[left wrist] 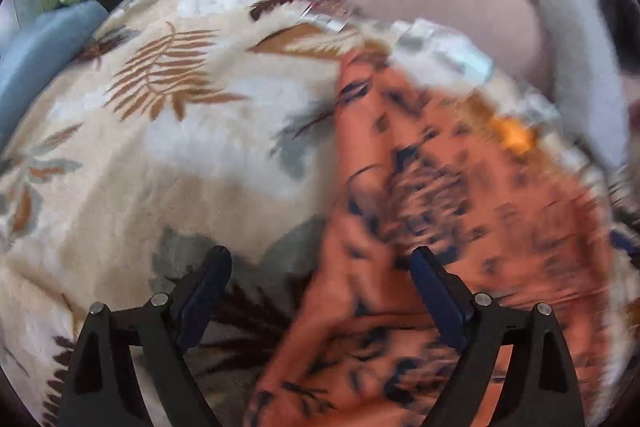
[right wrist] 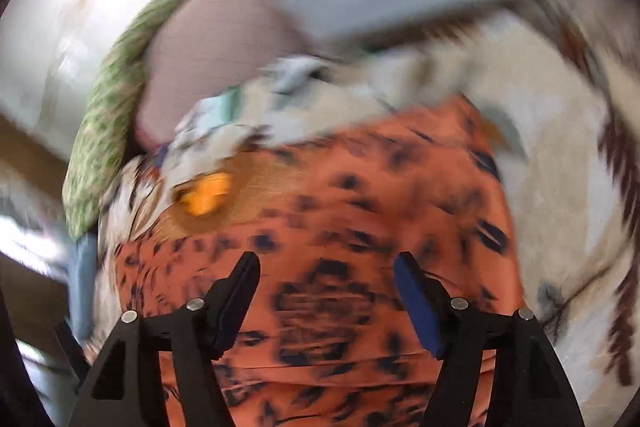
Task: Fold small clothes
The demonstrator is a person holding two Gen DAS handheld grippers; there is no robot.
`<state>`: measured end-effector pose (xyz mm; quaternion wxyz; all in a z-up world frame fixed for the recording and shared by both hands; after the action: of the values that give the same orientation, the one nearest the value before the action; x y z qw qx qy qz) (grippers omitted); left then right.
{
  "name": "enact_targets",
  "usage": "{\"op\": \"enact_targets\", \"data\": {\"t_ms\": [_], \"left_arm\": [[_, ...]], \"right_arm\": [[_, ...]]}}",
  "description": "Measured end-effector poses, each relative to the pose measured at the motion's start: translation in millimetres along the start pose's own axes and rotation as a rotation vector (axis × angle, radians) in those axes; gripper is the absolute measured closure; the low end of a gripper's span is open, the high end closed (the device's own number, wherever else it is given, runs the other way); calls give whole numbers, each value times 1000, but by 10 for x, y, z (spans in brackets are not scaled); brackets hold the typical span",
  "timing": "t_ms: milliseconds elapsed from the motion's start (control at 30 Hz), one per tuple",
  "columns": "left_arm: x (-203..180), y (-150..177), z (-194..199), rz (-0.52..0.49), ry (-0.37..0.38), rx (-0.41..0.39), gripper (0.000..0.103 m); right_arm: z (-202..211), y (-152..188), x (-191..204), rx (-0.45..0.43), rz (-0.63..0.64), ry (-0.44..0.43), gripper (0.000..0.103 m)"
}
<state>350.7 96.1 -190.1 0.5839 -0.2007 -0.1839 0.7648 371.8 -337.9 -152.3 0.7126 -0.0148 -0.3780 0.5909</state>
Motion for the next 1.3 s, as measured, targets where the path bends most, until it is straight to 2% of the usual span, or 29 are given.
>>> {"op": "enact_targets", "data": {"t_ms": [33,67,133,167,233,333,433,467,500,533,567,633,667,733,800,867,900,933,967,1000,1033,1100,1167,1200,1233,1300], "left_arm": [[52,-45,99,40,20,-43,12],[123,-88,198,78,17,-84,12],[250,-142,323,127,35,-124,12],[343,-162,372,156,34,-138,12],[602,-220,448,224,4,-162,12],[1055,-278,541,334,-32,-180,12],[1444,-359,512,419,-27,-161,12],[1557,-379,504,442,-30,-159,12],[1632,-384,519,450,-25,-156,12],[1697,-398,509,459,-19,-152,12],[1726,-402,499,464,-16,-150,12],[1777,-409,503,474,3,-141,12],[1778,-410,518,481,8,-140,12],[1776,-416,542,490,15,-146,12],[1743,-419,582,490,24,-154,12],[1657,-423,602,460,27,-165,12],[1608,-422,616,433,18,-177,12],[1561,-416,623,400,1,-190,12],[1538,-417,627,383,-12,-195,12],[1538,-422,635,381,-13,-197,12],[1542,-426,643,390,-10,-198,12],[1533,-437,652,410,6,-196,12],[1464,-449,641,385,9,-199,12],[1430,-454,630,366,1,-204,12],[1401,-459,617,349,-6,-206,12],[1369,-461,596,342,-4,-202,12]], "right_arm": [[-6,-17,254,2,63,-7,30],[-46,-35,492,14,103,-52,30],[-276,11,1088,85,139,-211,30],[-336,61,1268,109,152,-265,30],[-619,198,1838,191,181,-418,30],[-1099,394,2446,291,149,-577,30],[-1644,472,2768,353,86,-650,30],[-1836,479,2781,359,63,-654,30],[-2035,450,2722,350,56,-606,30],[-2338,470,2522,352,-5,-476,30],[-2523,463,2415,367,-62,-445,30],[-2485,431,2390,316,-109,-507,30],[-2421,437,2449,315,-98,-530,30],[-2238,507,2601,324,-104,-630,30],[-2131,587,2701,298,-95,-708,28],[-2234,638,2655,282,-122,-682,21],[-2497,729,2575,334,-154,-596,27],[-2525,729,2524,323,-167,-564,31],[-2461,704,2556,296,-178,-579,31],[-2356,698,2661,306,-174,-654,30],[-2300,695,2730,325,-147,-667,30],[-2147,609,2774,287,-82,-601,29],[-2185,505,2737,263,-89,-592,27],[-2289,484,2676,275,-83,-539,25],[-2508,566,2545,339,-94,-462,26],[-2399,508,2533,306,-131,-521,26]]}}
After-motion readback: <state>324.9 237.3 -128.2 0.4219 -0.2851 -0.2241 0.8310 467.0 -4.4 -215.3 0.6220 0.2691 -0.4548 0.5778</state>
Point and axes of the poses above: each gripper's, at about its wrist camera, not at the fingertips, and z roughly against the way its jaws point, x to its left, y to its underside, the point moved 5 cm from there along -z, roughly the way its jaws point, and after that the axes turned 10 degrees about -y, right-handed, at the moved point
